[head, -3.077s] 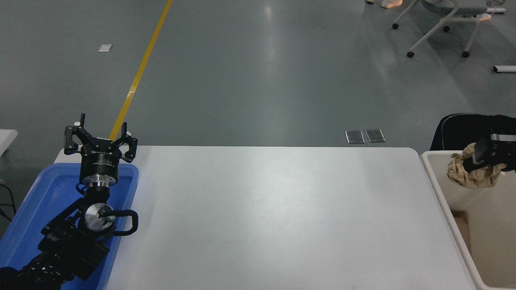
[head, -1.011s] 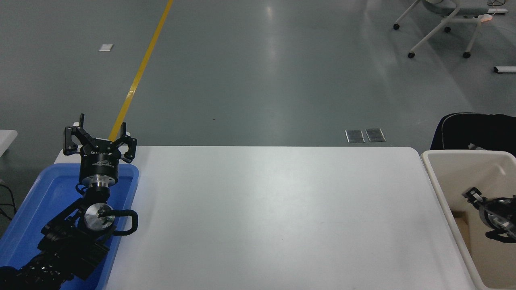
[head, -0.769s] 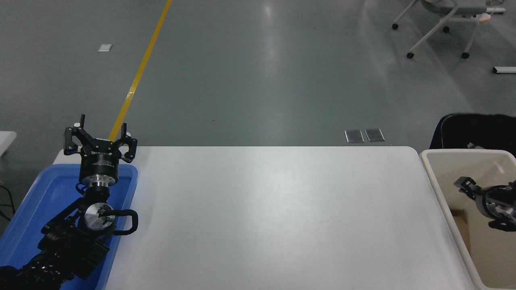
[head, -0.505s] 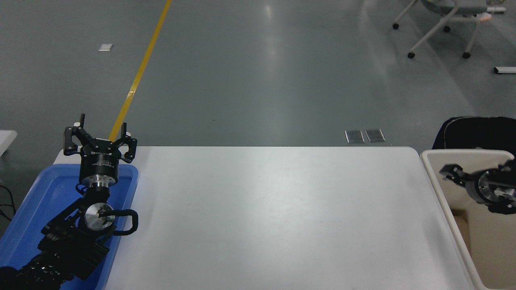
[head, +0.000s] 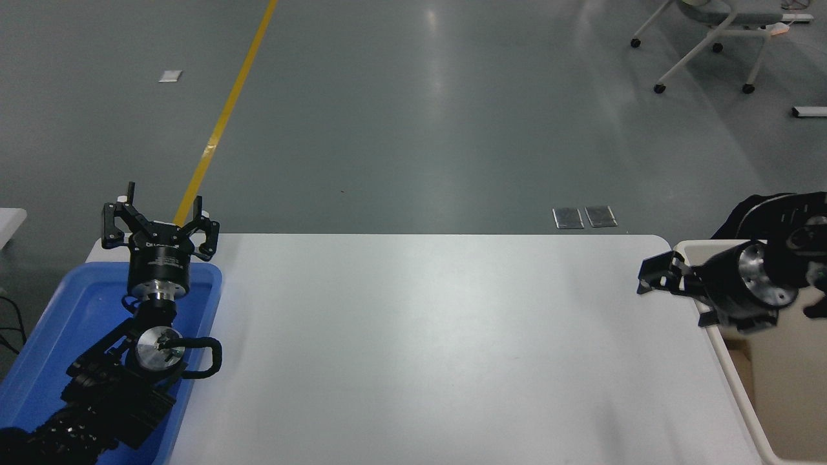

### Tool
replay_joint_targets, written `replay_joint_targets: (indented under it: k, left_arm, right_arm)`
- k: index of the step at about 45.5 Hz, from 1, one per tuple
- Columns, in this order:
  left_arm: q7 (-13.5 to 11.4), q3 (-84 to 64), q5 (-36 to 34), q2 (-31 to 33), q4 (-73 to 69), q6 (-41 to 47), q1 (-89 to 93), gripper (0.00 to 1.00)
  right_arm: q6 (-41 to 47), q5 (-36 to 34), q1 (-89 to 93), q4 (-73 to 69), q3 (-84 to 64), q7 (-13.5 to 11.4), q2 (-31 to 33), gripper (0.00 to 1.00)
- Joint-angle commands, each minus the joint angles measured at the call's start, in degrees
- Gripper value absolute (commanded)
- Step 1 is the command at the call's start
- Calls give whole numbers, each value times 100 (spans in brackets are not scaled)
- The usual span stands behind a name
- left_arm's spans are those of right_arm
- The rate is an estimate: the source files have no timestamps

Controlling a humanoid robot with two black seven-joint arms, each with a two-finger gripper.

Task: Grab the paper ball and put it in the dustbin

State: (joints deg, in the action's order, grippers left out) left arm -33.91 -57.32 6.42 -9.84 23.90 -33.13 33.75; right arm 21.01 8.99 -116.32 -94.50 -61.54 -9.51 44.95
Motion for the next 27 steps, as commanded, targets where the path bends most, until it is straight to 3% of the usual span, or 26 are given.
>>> replay_joint_targets:
  k: [1,9,27]
  left_arm:
    - [-2,-7,0,0,1,0,0,99]
    - [7,2,0,0,1,0,0,99]
    - [-2,2,0,0,-8,0,0,99]
  right_arm:
    - [1308,-12,-1445,-550,-359,-7,312,100]
    - [2381,-12,-2184,-550,-289,-51,374,100]
    - [2399,6,-2509,-550,-315,-95,470,100]
